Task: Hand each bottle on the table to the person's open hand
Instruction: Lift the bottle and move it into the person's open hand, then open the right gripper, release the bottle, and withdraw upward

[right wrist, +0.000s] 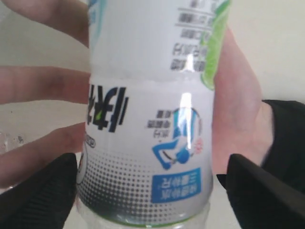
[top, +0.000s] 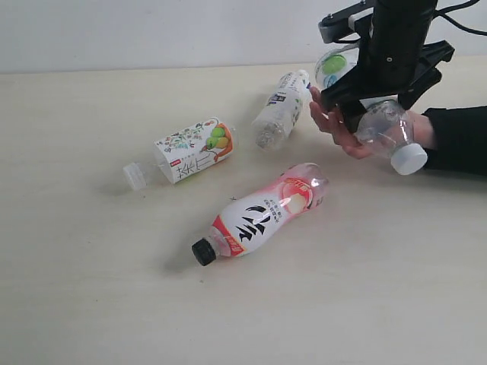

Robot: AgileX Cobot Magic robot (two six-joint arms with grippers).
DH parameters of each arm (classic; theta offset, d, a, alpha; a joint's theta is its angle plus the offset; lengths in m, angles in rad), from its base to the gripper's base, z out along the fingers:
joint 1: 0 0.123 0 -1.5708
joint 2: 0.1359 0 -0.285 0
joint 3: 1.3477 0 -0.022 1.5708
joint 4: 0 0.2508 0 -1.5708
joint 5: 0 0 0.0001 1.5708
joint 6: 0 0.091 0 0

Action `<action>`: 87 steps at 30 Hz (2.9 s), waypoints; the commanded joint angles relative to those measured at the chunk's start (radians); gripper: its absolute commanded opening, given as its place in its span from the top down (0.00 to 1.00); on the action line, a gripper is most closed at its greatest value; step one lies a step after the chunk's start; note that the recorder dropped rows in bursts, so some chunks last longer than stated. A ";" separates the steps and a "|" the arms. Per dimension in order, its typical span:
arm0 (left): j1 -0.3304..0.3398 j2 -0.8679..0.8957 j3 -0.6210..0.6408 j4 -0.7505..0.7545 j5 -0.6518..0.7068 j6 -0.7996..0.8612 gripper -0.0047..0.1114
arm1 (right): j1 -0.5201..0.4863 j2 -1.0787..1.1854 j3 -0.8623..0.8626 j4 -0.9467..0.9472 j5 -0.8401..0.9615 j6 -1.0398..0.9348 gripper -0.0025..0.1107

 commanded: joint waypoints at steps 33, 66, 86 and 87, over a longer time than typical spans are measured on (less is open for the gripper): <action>-0.006 -0.006 0.001 -0.006 -0.005 -0.002 0.95 | 0.000 -0.775 0.650 0.356 -0.401 -0.437 0.98; -0.006 -0.006 0.001 -0.006 -0.005 -0.002 0.95 | 0.000 -1.516 1.176 0.809 -0.834 -0.823 0.98; -0.006 -0.006 0.001 -0.006 -0.005 -0.002 0.95 | 0.000 -1.410 1.104 0.582 -0.759 -0.586 0.98; -0.006 -0.006 0.001 -0.006 -0.005 -0.002 0.95 | 0.000 -1.365 1.078 0.540 -0.724 -0.537 0.98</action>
